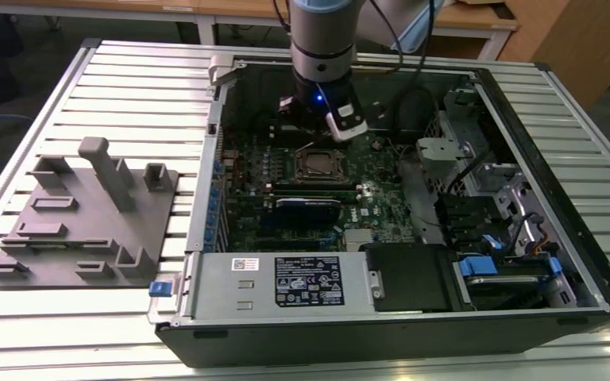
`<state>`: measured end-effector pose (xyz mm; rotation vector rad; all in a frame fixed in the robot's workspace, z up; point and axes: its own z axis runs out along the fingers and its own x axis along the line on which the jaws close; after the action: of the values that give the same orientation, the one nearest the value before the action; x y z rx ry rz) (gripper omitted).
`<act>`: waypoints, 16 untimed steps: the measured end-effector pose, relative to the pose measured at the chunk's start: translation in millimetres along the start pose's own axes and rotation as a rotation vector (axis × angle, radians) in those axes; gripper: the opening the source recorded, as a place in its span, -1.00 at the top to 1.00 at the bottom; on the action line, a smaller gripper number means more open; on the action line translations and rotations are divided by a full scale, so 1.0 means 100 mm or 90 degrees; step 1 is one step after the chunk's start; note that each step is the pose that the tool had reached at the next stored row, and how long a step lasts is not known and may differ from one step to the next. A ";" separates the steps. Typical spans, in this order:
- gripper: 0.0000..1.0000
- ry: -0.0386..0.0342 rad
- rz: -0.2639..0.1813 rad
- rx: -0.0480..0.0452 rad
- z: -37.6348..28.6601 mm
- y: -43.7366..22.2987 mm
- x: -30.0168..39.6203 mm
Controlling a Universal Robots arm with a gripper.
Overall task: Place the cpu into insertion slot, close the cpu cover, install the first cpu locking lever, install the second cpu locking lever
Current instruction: 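Install the first cpu locking lever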
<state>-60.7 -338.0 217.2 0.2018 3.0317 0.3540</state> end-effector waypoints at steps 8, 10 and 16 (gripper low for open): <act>0.80 -0.0206 0.083 0.0057 0.051 -0.013 0.004; 0.80 -0.0261 0.104 0.0072 0.059 -0.014 0.004; 0.80 -0.0346 0.130 0.0084 0.068 -0.015 0.006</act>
<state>-60.8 -337.8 210.3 0.5157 2.9669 0.3366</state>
